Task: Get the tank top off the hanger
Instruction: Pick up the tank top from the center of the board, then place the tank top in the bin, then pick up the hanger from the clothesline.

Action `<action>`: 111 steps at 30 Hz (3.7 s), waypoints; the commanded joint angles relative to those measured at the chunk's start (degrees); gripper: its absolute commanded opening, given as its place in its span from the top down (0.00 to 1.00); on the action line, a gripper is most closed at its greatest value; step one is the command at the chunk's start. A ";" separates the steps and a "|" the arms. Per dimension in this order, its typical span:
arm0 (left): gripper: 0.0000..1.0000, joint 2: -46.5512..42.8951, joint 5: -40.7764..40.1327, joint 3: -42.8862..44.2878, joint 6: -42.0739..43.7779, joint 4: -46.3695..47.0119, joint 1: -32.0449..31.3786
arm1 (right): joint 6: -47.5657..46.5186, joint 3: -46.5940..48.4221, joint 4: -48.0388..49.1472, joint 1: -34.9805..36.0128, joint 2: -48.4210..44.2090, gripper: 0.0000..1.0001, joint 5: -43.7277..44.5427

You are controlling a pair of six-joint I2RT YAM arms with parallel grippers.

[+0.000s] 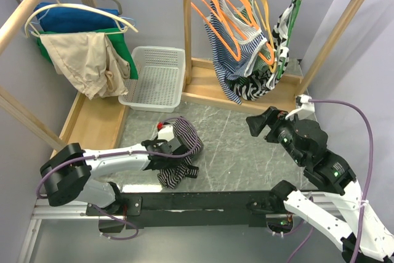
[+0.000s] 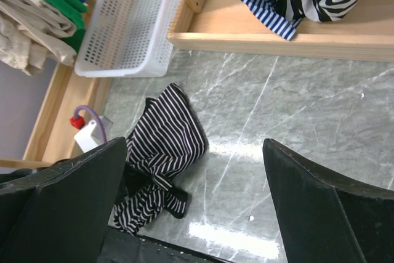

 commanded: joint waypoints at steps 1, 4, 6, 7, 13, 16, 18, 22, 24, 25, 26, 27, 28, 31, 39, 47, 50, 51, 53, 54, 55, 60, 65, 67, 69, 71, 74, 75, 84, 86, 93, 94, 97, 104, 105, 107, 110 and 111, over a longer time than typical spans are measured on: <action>0.99 -2.86 1.03 6.50 4.78 -2.74 -0.15 | -0.95 1.94 2.19 0.16 2.82 0.01 -0.45; 0.99 -5.67 -1.43 13.52 8.46 -6.00 0.29 | 0.19 2.20 1.05 0.16 2.21 0.01 -1.07; 0.99 -6.64 -2.65 17.84 10.76 -9.25 1.16 | 0.90 1.16 1.13 0.07 1.07 0.01 -0.81; 0.99 -7.08 -3.19 22.30 12.77 -10.48 2.13 | 1.07 0.80 1.31 0.07 -0.07 0.01 -0.54; 0.99 -8.14 -5.21 34.90 19.89 -15.94 8.26 | 1.34 1.06 0.26 0.07 -1.13 0.01 0.34; 0.99 -7.53 -3.20 39.12 24.82 -14.89 15.63 | 1.07 1.24 0.43 0.16 -1.13 0.01 0.43; 0.99 -5.43 -2.23 42.36 28.76 -13.92 21.26 | 1.07 1.32 0.61 0.07 -1.22 0.01 0.43; 0.99 0.89 3.65 48.18 34.49 -11.47 29.63 | 1.16 1.32 0.78 0.07 -1.13 0.01 0.07; 0.99 5.88 6.56 52.46 36.77 -11.02 32.79 | 1.07 1.24 1.04 0.07 -1.05 0.01 -0.10; 0.99 7.66 6.91 53.80 37.65 -10.15 33.50 | 1.16 1.32 1.31 0.16 -1.05 0.01 -0.36; 0.99 9.33 7.96 54.94 38.36 -9.35 34.21 | 1.25 1.15 1.31 0.07 -0.96 0.01 -0.45; 0.99 13.00 8.84 57.04 40.02 -8.48 35.43 | 1.16 1.06 1.40 0.16 -0.96 0.01 -0.63; 0.99 14.95 9.72 58.28 40.47 -7.95 35.97 | 1.25 0.97 1.66 0.16 -0.96 0.01 -0.63; 0.99 22.51 11.22 63.82 42.23 -6.71 37.55 | 1.16 0.80 1.66 -0.02 -0.52 0.01 -0.80; 0.99 42.56 9.99 78.68 43.81 -7.50 41.50 | 0.81 1.23 0.70 0.07 -0.34 0.01 -0.98; 0.99 47.14 15.43 74.14 44.43 -1.71 42.21 | 0.81 2.29 -0.10 0.07 -0.34 0.01 -0.19; 0.98 46.70 19.91 72.01 45.57 0.84 42.21 | 0.90 2.82 0.25 0.16 -0.17 0.01 -0.36; 0.90 46.70 21.23 72.01 46.01 1.28 42.21 | 0.90 2.90 0.52 0.07 -0.08 0.01 -0.37; 0.88 46.35 23.34 72.70 46.54 1.37 42.21 | 0.72 3.61 0.69 0.07 0.18 0.01 -0.45; 0.84 45.74 24.74 72.27 46.80 2.33 42.21 | 0.64 3.96 0.61 -0.02 0.36 0.01 -0.37; 0.80 45.12 25.63 71.40 46.80 4.26 42.21 | 0.55 4.57 0.43 0.07 0.62 0.01 -0.19; 0.29 41.08 25.91 70.07 45.14 5.43 42.30 | -0.33 6.07 -0.01 0.16 1.59 0.01 -0.10; 0.01 36.26 23.97 67.97 42.77 1.29 42.30 | -0.42 9.58 -0.45 0.07 3.60 0.01 2.97; 0.01 33.62 22.39 64.30 41.71 1.64 42.30 | -2.08 12.29 -0.10 0.07 5.01 0.01 4.37; 0.04 28.96 22.82 60.69 39.43 3.99 42.21 | -4.18 15.98 -0.01 0.07 7.91 0.01 6.56; 0.04 24.32 24.24 55.23 37.67 5.50 40.73 | -5.42 18.80 -0.10 0.07 11.41 0.01 8.42; 0.04 18.61 21.51 49.61 37.66 6.03 36.00 | -8.50 24.77 0.43 0.16 16.51 0.03 11.23; 0.04 17.10 20.38 48.03 37.49 6.30 34.76 | -10.33 28.10 0.69 0.07 17.92 0.05 11.67; 0.04 -2.06 20.35 27.73 30.90 9.98 25.17 | -20.97 47.88 0.61 -6.16 34.98 0.20 9.59; 0.04 -7.75 22.73 22.01 28.97 11.56 23.94 | -21.51 49.39 0.95 -9.05 38.22 0.20 6.33; 0.04 -18.95 25.72 8.65 25.10 15.00 19.72 | -26.34 56.41 1.75 -18.82 45.53 0.30 -11.17; 0.04 -19.74 25.72 8.03 24.57 15.09 19.10 | -26.70 57.04 1.49 -19.43 46.84 0.32 -11.61; 0.04 -20.18 25.90 6.79 24.83 15.70 18.40 | -28.19 57.57 1.22 -20.93 48.34 0.32 -12.58; 0.04 -17.29 26.43 8.20 26.76 15.26 17.96 | -30.12 58.98 -0.53 -22.08 50.63 0.37 -13.90; 0.04 -16.94 26.69 8.46 26.85 15.52 17.96 | -30.30 59.15 -0.54 -22.08 50.81 0.39 -14.16; 0.04 -16.06 27.22 8.81 26.85 15.79 17.96 | -30.74 60.03 -1.76 -22.25 52.04 0.41 -13.21; 0.04 -15.26 27.48 9.08 26.59 15.88 17.96 | -31.53 61.26 -2.56 -22.43 53.62 0.40 -12.15; 0.04 -15.35 27.31 8.99 26.41 16.05 17.78 | -31.53 61.00 -2.30 -22.69 53.62 0.40 -12.14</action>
